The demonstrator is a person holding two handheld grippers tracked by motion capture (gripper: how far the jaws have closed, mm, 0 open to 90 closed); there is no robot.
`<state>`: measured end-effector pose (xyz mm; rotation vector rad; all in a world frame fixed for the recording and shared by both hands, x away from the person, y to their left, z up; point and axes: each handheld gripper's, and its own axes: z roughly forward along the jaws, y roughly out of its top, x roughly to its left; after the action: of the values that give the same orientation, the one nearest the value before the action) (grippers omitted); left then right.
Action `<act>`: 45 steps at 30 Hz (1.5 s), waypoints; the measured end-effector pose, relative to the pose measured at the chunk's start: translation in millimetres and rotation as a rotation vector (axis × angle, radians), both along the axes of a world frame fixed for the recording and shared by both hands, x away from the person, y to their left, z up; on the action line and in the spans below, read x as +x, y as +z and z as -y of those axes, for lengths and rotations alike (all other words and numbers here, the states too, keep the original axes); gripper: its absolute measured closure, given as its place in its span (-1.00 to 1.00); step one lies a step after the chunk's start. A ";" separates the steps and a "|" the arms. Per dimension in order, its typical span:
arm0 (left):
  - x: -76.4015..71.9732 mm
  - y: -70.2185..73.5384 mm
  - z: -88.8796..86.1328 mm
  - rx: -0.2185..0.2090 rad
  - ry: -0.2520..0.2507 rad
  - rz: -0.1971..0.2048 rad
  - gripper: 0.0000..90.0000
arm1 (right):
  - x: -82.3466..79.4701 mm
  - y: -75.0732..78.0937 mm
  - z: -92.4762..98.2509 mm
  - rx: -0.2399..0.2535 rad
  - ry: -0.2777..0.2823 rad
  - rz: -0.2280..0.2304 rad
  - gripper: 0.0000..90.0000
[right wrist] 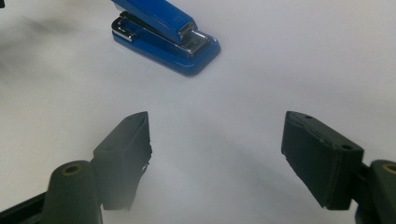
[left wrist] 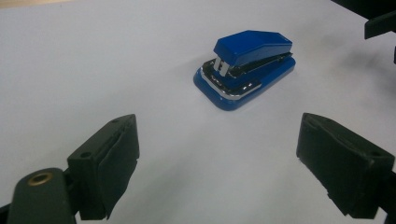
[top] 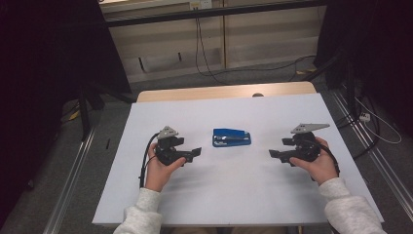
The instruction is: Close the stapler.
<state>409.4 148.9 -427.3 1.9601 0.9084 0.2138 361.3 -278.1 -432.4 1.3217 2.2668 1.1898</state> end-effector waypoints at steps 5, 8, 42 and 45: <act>-8.5 -1.1 -5.5 -0.001 -0.013 -0.001 -0.72 | -12.0 1.2 3.2 0.005 0.003 0.008 -0.53; -11.9 -0.1 -7.9 0.004 -0.017 0.007 -0.73 | -16.8 1.5 5.4 0.011 -0.001 0.015 -0.54; -43.3 0.8 -45.4 -0.003 -0.010 0.031 -0.80 | -52.2 0.1 1.5 -0.015 0.042 0.018 -0.63; -45.7 0.1 -49.6 -0.001 -0.006 0.032 -0.80 | -55.5 0.5 1.8 -0.014 0.048 0.018 -0.64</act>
<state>363.7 198.5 -427.2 1.9528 0.8820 0.2408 305.7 -279.9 -431.9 1.2526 2.3024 1.1944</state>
